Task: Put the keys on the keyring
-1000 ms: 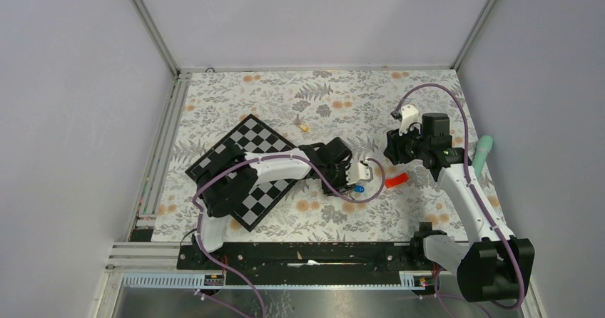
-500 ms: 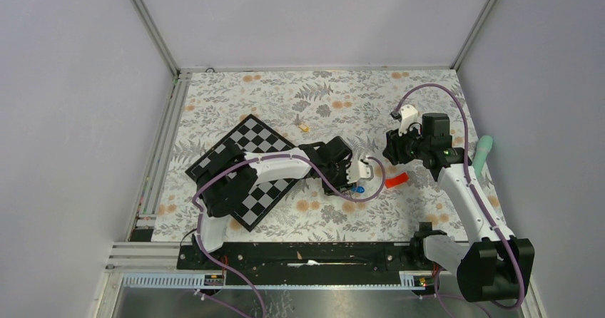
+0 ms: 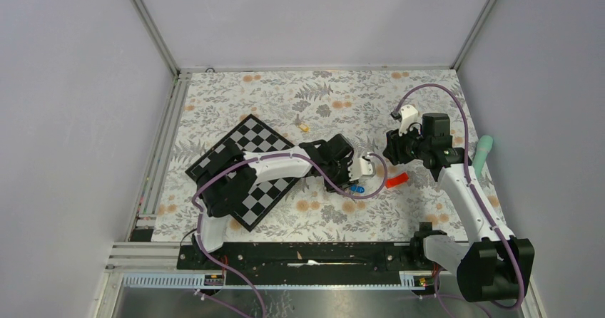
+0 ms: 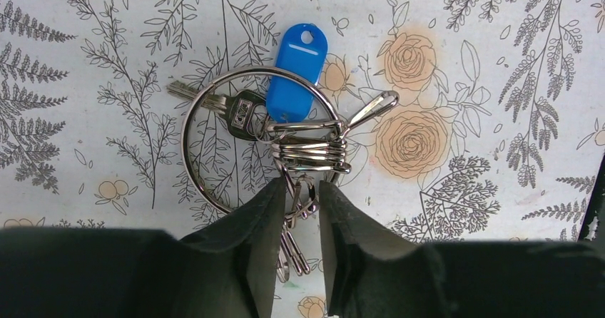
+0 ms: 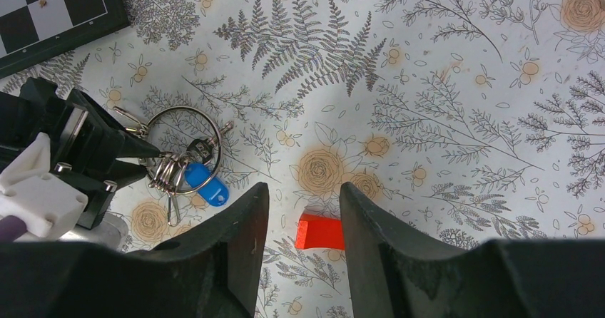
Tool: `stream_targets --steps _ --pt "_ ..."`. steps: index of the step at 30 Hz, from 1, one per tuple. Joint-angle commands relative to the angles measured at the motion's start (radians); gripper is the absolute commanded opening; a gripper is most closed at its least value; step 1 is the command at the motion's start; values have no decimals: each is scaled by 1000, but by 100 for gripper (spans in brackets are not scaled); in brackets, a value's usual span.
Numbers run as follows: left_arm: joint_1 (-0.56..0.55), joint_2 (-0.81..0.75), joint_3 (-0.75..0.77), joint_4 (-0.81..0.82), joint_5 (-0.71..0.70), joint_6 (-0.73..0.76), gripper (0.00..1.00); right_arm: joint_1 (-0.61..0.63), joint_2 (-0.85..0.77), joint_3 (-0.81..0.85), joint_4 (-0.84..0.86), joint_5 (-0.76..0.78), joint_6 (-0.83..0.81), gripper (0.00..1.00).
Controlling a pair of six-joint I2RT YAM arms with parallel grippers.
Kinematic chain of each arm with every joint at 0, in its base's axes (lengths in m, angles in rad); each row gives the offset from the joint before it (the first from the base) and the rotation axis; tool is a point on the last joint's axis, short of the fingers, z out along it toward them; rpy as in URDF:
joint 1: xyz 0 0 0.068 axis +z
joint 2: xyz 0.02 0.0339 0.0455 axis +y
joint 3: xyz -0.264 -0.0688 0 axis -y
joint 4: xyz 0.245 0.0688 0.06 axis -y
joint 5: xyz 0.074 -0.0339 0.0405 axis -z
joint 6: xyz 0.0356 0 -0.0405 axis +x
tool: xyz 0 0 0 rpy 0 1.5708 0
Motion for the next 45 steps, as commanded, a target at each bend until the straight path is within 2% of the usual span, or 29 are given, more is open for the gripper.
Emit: stream_targets --steps 1,7,12,17,24,31,37,45 --pt "-2 -10 41 27 21 -2 28 -5 -18 5 -11 -26 -14 48" --pt "-1 -4 48 22 24 1 17 -5 -12 7 -14 -29 -16 48" --pt "-1 1 49 18 25 1 12 -5 -14 7 -14 -30 -16 48" --pt "6 -8 64 -5 52 -5 0 -6 -16 7 -14 -32 -18 48" --pt "50 -85 67 -29 167 7 0 -6 -24 13 -14 -49 -21 49" --pt "124 -135 137 -126 345 20 0 -6 -47 25 -37 -126 -54 49" --pt "170 -219 161 -144 476 20 0 -5 -54 65 -59 -285 -69 49" --pt "242 -315 150 -55 676 -120 0 -4 -17 157 -61 -623 -108 51"
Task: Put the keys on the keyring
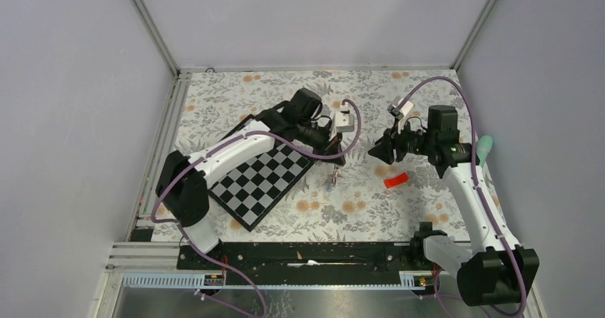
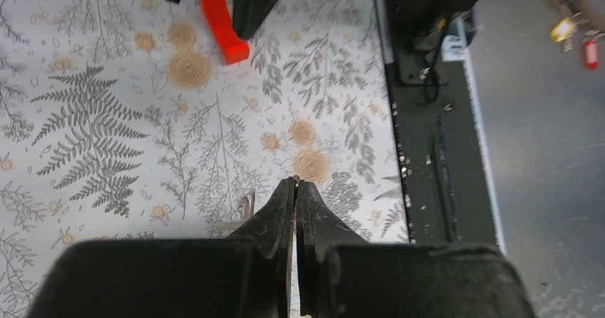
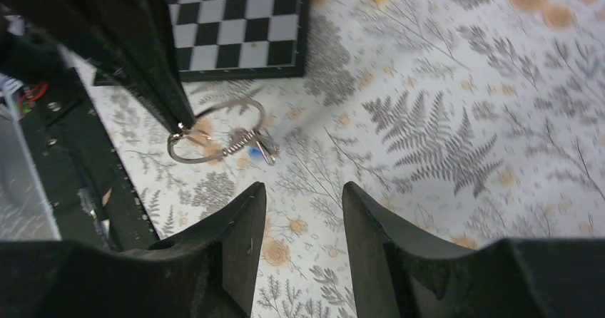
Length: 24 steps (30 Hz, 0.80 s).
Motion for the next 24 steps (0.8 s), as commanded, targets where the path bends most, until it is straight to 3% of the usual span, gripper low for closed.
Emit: stream_targets --steps 1,10,16,24 --pt "48 -86 18 120 192 -118 0 -3 21 78 15 -274 -41 51" --pt "119 -150 -108 547 249 -612 0 18 57 50 237 -460 65 51" --pt "122 -137 -155 703 223 -779 0 87 63 4 415 -438 163 50" --pt "123 -128 -210 811 210 -875 0 115 65 -28 490 -428 208 50"
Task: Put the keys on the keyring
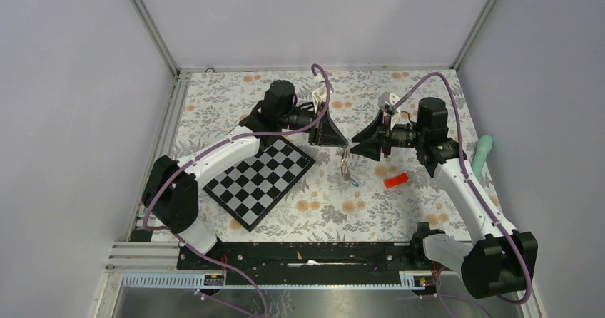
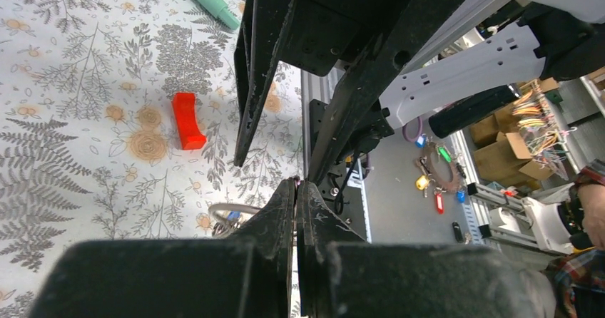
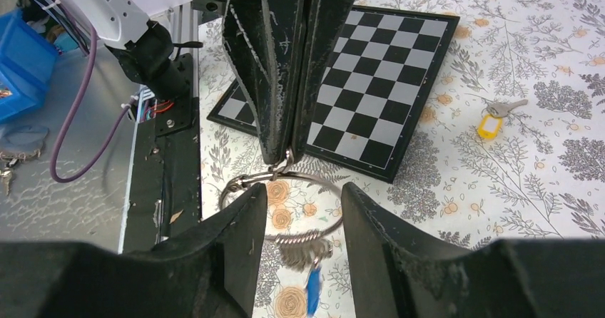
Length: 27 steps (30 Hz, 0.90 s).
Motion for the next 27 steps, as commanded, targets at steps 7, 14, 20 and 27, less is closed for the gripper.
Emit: stream_targets --steps 7,14,20,27 --pt "1 7 -43 244 -1 -176 0 20 10 -59 215 -46 126 48" --pt "1 13 -53 259 -14 -185 0 28 20 -89 318 -69 208 45" --pt "0 16 -60 261 -22 -172 0 28 34 -112 408 -84 303 42" --pt "0 16 -63 268 -25 -177 0 29 40 -128 433 -85 316 36"
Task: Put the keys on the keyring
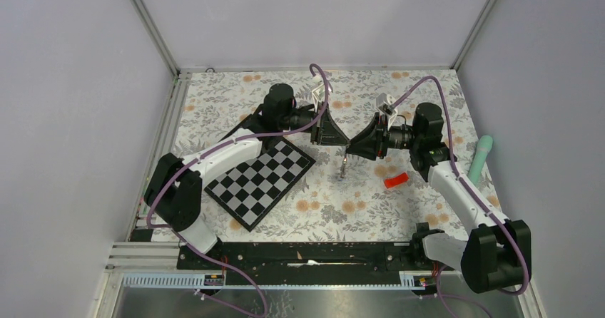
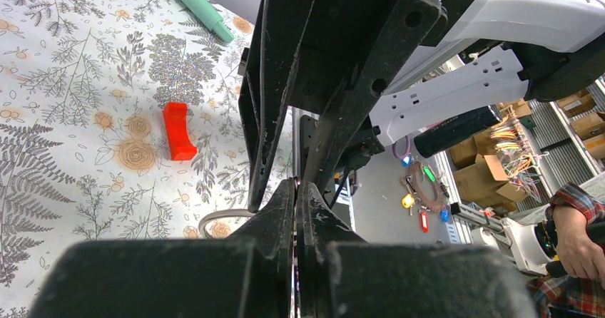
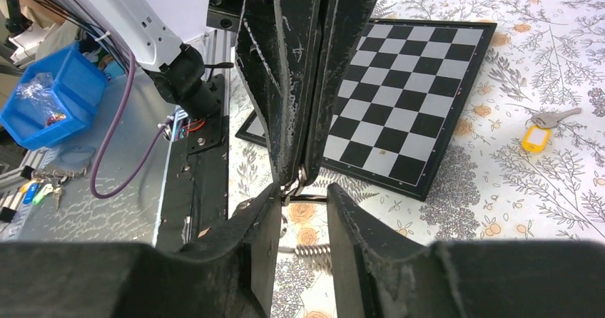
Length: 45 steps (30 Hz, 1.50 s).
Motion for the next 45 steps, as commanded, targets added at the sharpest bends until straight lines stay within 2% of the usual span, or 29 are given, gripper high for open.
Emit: stream_targets --steps 1,4,10,14,19,23,29,33,40,45 --pt "1 -4 -5 87 -9 -9 0 10 5 -8 75 -32 35 33" --pt "0 -3 -9 97 -9 -17 0 10 10 -15 114 -39 74 28" --pt "0 1 -14 110 -12 -23 0 16 13 -34 188 -47 130 6" --pt "1 4 -15 121 -10 -31 0 16 13 -40 211 -50 147 0" --pt "3 3 -19 129 -8 -31 0 16 1 -40 190 -53 119 0" --pt "10 -5 -29 137 -4 -22 1 16 -14 -16 53 -36 1 0" --pt "17 -19 -38 122 -1 22 22 16 -17 -14 40 -36 -14 0" --pt "22 -30 -35 96 -1 60 31 16 -17 -14 40 -37 -10 0" --pt "22 -39 -40 46 -21 137 39 14 -8 -17 57 -24 13 0" --pt "18 -34 -10 -26 -51 194 39 14 4 -9 41 3 16 0"
